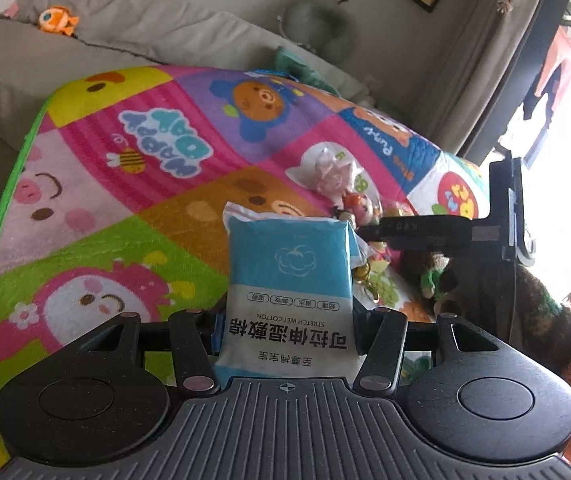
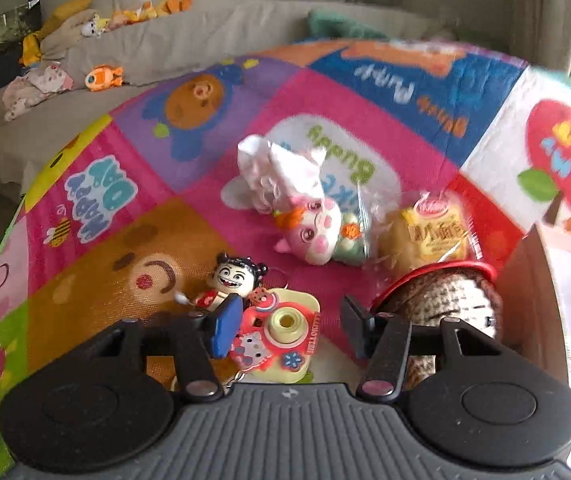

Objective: Organize objects
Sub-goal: 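Grasp the pink yellow-lens toy keychain with the right tool while the left tool holds the wipes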

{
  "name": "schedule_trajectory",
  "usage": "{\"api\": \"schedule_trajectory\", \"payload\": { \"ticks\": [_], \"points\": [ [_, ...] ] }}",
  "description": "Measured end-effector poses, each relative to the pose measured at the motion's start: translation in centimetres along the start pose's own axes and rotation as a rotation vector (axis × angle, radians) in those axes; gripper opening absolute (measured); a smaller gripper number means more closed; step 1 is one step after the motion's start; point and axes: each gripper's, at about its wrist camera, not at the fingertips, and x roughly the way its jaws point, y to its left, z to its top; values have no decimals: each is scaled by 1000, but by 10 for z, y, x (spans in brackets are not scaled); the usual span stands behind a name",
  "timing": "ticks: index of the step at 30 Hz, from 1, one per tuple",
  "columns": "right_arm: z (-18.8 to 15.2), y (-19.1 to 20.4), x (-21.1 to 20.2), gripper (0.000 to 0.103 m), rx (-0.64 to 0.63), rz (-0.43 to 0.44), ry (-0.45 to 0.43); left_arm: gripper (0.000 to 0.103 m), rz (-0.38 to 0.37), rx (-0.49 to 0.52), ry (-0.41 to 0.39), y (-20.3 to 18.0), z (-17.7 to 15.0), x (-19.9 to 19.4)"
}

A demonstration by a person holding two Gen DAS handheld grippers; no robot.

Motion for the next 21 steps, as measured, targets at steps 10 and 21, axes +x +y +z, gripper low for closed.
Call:
{"api": "schedule_trajectory", "payload": {
  "ticks": [10, 21],
  "points": [
    [-17, 25, -7, 47, -128, 26, 37, 58, -24, 4, 33, -6, -4, 5],
    [-87, -46, -185, 47, -58, 54, -104, 58, -134, 165, 105, -79, -10, -1]
  ]
}}
